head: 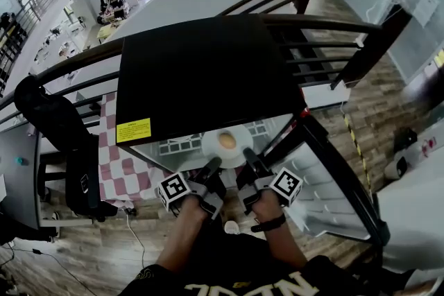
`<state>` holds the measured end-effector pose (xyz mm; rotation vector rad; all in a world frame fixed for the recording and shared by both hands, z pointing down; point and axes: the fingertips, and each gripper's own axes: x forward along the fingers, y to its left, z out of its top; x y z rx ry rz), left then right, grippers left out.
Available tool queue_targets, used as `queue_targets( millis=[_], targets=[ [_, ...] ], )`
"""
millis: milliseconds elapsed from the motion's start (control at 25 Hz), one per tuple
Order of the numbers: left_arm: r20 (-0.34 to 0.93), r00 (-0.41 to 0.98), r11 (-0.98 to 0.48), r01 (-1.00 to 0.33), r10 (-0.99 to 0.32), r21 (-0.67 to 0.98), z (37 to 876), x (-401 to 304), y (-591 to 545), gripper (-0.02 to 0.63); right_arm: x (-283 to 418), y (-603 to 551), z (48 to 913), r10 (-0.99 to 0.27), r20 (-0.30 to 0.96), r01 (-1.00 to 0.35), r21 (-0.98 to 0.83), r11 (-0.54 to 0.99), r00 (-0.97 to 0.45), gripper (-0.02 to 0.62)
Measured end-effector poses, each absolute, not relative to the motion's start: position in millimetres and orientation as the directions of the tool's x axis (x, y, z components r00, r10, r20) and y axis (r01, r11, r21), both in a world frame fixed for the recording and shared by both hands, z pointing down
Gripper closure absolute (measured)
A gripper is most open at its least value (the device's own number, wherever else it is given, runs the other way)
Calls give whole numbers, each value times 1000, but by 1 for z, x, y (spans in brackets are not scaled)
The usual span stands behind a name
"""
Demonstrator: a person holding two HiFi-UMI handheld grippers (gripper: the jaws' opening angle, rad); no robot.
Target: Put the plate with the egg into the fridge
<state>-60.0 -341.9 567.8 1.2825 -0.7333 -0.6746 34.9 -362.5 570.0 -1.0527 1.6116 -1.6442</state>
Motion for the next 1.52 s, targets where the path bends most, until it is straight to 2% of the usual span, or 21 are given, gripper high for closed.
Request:
queue_targets(
  millis=[1120, 1520],
  targets=[
    [144, 568, 178, 3, -810, 984, 585, -73, -387, 568, 18, -401, 583, -844, 157, -101, -987, -122, -512, 552],
    [143, 575, 170, -7, -806, 985, 582, -72, -388, 566, 17, -403, 583, -853, 134, -122, -989, -83, -505, 554]
  ],
)
